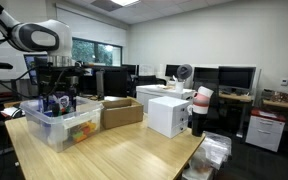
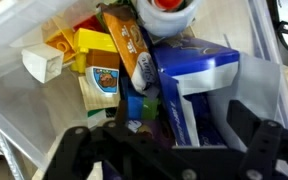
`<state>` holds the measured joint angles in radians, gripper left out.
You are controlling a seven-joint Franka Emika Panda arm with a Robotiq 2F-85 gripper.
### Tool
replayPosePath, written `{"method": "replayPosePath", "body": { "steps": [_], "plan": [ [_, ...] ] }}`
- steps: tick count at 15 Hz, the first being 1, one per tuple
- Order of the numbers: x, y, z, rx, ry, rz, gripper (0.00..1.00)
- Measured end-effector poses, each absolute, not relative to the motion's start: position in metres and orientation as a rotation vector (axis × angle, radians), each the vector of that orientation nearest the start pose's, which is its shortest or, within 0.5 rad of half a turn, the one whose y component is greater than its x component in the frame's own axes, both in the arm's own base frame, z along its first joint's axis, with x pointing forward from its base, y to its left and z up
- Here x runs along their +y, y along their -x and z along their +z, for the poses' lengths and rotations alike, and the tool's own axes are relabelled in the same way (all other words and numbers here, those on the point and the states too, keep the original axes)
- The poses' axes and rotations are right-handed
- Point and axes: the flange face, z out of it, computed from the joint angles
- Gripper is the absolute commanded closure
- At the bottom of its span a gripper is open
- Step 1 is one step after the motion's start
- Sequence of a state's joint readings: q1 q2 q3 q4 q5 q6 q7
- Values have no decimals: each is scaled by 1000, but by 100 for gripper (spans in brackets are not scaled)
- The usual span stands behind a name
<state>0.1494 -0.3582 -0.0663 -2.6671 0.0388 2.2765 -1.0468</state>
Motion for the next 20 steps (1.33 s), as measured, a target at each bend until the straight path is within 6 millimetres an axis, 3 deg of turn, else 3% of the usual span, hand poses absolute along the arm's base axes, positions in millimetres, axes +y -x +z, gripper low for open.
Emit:
{"method": "replayPosePath", "body": {
  "steps": [16,17,18,20],
  "plan": [
    [42,-383,343,-1569,2644,38,0],
    [42,-383,343,-1568,2644,38,7],
    [42,-383,343,-1568,2644,38,25],
    [42,-383,343,-1566,2646,39,49]
  ]
}}
